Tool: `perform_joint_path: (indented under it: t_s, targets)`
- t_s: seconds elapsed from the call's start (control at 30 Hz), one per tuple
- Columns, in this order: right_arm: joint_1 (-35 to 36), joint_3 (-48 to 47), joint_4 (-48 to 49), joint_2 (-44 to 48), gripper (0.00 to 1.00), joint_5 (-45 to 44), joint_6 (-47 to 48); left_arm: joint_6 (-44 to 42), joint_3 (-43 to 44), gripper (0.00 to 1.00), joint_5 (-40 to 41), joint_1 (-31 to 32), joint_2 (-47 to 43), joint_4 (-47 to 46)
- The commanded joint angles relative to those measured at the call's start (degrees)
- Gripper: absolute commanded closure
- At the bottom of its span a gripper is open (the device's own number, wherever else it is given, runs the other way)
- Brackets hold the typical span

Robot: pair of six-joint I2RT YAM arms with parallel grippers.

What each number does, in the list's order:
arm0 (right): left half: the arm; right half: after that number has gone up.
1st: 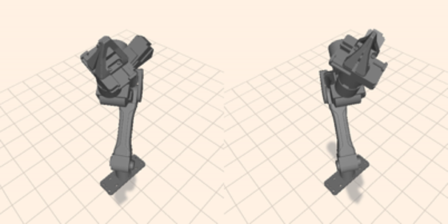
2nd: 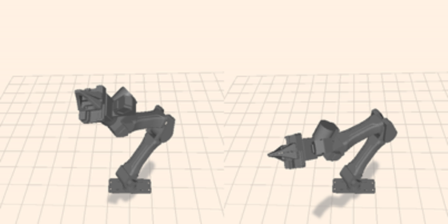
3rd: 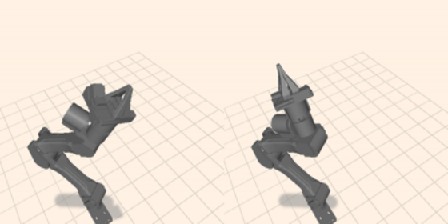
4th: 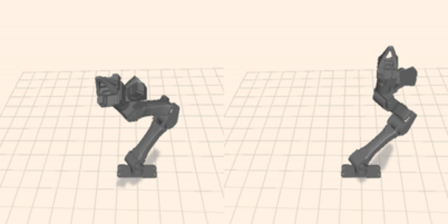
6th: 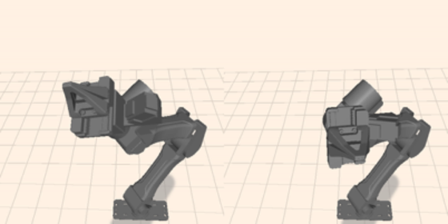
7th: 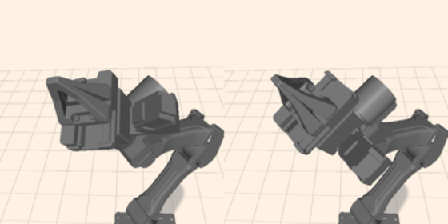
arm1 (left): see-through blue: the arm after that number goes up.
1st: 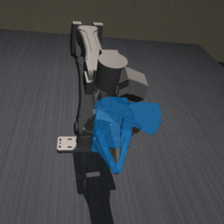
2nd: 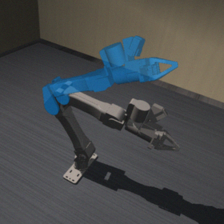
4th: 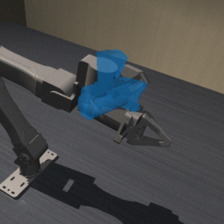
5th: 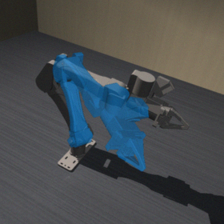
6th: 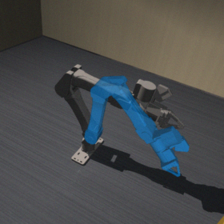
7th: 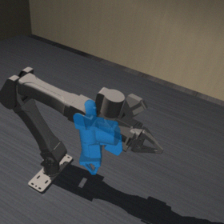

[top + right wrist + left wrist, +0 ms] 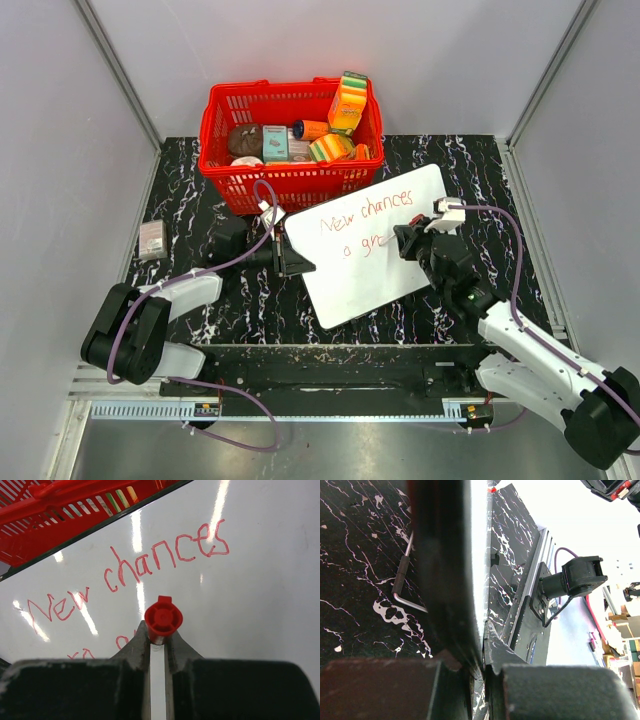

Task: Write a sentence on the whiteboard
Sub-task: Write on the whiteboard with the whiteboard marker without the cap.

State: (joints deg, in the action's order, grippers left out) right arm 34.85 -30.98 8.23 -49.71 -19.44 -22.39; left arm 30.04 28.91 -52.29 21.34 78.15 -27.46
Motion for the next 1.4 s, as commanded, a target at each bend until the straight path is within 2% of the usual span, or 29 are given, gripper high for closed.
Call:
perform_joint_path:
  t_s: [0.0,0.23,0.6,0.8,1.0,1.37]
  targets:
    - [-0.22,-0.57,-1.20,-0.38,1.00,-3.67,0.24,-11.23,-0.87,1.00,2.02,1.42,1.74,5.14]
    - [-0.40,-3.91,0.29,-2.05,1.00,-5.96,1.47,-11.23,-0.87,1.00,2.02,1.51,1.83,5.14]
    - [-0.57,-6.28,2.49,-3.90,1.00,-4.12,2.27,-11.32,-0.87,1.00,2.02,1.51,1.74,5.14]
    - [-0.66,-5.50,2.67,-1.45,1.00,-0.69,1.83,-11.23,-0.78,1.00,2.11,1.42,1.83,5.14]
    - [-0.57,-3.65,2.58,3.48,1.00,-1.03,2.79,-11.23,-0.87,1.00,2.02,1.51,1.83,5.14]
    - [-1.54,-4.96,0.91,0.85,1.00,-3.67,3.32,-11.23,-0.87,1.00,2.02,1.51,1.74,5.14]
